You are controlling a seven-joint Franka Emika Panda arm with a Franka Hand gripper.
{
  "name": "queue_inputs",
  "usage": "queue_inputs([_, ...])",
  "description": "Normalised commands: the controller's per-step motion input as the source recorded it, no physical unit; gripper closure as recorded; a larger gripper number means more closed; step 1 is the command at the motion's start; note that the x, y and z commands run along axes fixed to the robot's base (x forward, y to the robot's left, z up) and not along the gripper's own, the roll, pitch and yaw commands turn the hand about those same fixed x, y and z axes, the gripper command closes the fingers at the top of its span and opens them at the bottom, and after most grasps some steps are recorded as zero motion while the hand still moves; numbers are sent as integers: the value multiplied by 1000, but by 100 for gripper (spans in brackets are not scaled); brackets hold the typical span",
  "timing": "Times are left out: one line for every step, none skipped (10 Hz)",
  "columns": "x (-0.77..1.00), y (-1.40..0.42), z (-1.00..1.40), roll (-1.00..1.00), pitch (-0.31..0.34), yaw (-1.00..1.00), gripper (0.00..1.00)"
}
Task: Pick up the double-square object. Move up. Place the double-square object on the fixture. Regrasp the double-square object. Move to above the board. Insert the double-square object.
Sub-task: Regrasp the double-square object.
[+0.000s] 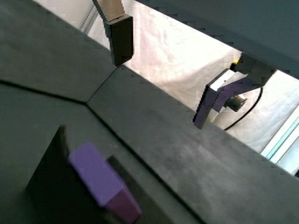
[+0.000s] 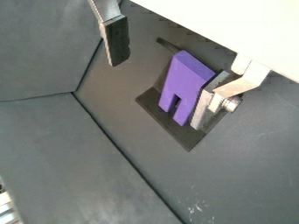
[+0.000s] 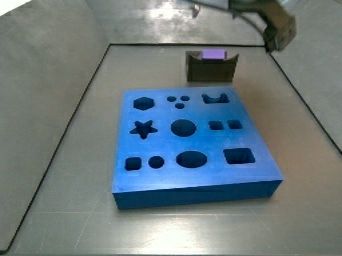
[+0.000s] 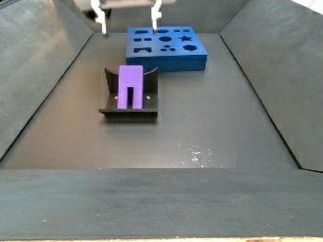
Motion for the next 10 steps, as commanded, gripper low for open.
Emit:
queue_inputs([77,51,-1000,66,-84,17,0])
queue_inputs([84,48,-1000,62,-76,4,0])
queue_inputs([93,45,-1000,62,-66,-6,0])
queue_inputs([104,36,-1000,64,-47,-14,0])
queue_inputs([115,30,-1000,64,-34,-17,0])
queue_inputs([109,19,-873,66,-14,-12,0])
queue_inputs([98,13,-739,70,-6,-6,0])
queue_inputs([82,3,-567,71,-2,10,0])
queue_inputs([75,2,-445,68,-8,20,0])
queue_inputs([72,2,-363,66,-15,24,0])
